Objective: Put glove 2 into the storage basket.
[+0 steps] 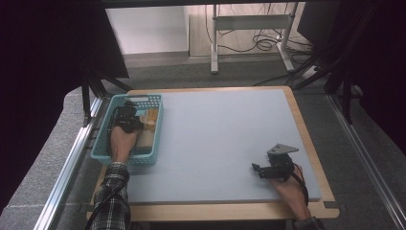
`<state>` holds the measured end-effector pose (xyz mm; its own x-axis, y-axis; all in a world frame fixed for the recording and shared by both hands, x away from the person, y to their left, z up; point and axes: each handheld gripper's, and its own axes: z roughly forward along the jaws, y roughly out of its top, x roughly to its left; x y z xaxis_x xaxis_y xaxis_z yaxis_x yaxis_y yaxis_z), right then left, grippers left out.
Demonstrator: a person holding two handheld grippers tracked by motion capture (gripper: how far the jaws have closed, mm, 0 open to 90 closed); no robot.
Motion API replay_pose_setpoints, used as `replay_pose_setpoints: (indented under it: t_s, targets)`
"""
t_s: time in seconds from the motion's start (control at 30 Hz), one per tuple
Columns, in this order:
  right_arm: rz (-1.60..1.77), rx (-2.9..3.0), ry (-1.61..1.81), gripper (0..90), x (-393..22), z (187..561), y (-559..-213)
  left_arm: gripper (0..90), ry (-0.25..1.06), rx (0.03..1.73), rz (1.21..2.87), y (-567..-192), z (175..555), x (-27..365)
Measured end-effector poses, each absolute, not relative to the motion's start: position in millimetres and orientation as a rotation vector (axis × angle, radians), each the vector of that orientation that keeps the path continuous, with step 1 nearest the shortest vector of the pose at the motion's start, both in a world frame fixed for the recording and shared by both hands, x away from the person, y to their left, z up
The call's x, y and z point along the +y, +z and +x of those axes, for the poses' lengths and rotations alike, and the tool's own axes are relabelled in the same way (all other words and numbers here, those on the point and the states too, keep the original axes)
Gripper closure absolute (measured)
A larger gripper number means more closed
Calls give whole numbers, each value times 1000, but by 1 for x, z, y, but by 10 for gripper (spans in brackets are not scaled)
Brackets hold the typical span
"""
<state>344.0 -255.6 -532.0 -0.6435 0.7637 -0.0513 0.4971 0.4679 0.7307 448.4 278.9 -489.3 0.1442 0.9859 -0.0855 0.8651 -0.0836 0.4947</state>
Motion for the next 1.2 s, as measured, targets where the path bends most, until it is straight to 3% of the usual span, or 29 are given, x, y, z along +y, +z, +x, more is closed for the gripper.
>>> replay_pose_setpoints:
  t_s: [0.37, 0.93, 1.2]
  targets:
    - [1061, 2349, 989, 172, -256, 344, -532, 543, 481, 1775, 1924, -474, 440, 292]
    - [1060, 2348, 989, 171, -256, 344, -532, 286, 483, 1688, 1830, -456, 427, 299]
    - [1060, 2348, 989, 171, -256, 344, -532, 205, 475, 1647, 1805, -449, 424, 298]
